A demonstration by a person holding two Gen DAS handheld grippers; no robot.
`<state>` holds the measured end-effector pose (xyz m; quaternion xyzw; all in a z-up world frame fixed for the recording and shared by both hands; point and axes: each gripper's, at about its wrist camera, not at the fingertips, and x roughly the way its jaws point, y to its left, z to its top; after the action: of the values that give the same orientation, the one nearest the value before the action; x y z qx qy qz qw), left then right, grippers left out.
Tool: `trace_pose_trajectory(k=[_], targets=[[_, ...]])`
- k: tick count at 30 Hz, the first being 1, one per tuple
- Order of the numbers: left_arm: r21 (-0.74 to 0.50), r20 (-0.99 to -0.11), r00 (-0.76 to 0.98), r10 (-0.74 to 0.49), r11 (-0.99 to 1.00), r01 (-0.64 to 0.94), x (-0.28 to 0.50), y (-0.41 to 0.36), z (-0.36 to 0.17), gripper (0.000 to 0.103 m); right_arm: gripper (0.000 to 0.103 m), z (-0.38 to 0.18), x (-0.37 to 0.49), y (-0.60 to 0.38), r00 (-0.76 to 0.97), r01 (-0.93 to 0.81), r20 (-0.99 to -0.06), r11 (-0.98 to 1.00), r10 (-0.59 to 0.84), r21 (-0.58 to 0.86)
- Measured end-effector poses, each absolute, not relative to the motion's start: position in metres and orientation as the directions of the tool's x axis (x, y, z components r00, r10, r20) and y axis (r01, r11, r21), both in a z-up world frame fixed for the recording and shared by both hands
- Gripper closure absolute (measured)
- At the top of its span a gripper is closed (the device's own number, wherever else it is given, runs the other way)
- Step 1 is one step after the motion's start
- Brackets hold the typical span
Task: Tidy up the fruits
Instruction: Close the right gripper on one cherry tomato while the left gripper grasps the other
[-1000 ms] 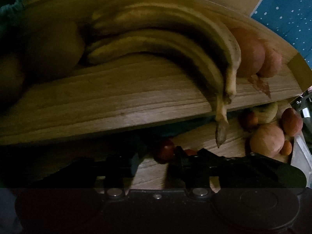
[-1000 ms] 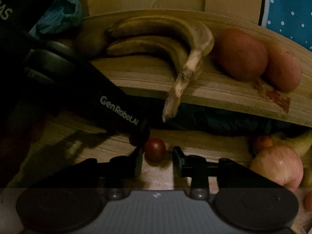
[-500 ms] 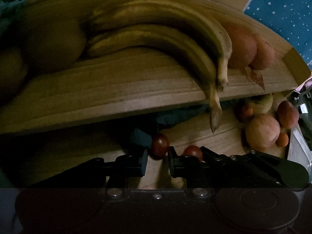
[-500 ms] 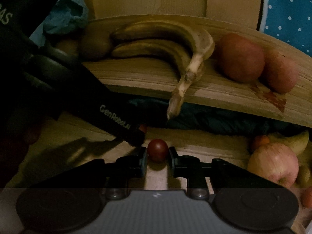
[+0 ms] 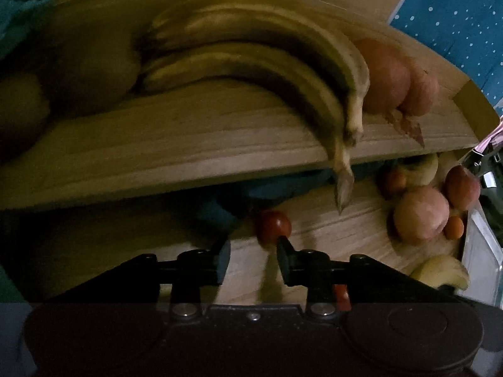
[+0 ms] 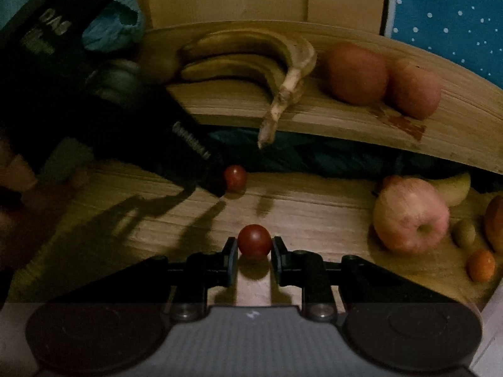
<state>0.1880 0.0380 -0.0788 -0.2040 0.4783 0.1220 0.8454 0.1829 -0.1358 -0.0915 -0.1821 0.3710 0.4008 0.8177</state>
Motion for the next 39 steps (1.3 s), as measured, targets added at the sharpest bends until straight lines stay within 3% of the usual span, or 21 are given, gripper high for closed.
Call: trace_pose_trajectory(k=[12,19,39], targets=[[-0.236,-0.849,0.529,-0.014,0.904,-0.355,0.223,0.02,-0.084,0.068,0.077,-0.096,0.179,-0.137,0.416,-0.766,-0.764,0.642,0.493,-0.002],[-0.233,-0.842,0.539,-0.016,0.912,-0.337,0.228,0.013,-0.085,0.077,0.077,-0.096,0.178,-0.141,0.419,-0.757,-0.769,0.653,0.483,-0.002],[-0.234,-0.838,0.543,-0.06,0.938,-0.256,0.183,-0.028,-0.07,0.078,0.077,-0.068,0.158,-0.177,0.478,-0.717,-0.724,0.697,0.497,0.005]])
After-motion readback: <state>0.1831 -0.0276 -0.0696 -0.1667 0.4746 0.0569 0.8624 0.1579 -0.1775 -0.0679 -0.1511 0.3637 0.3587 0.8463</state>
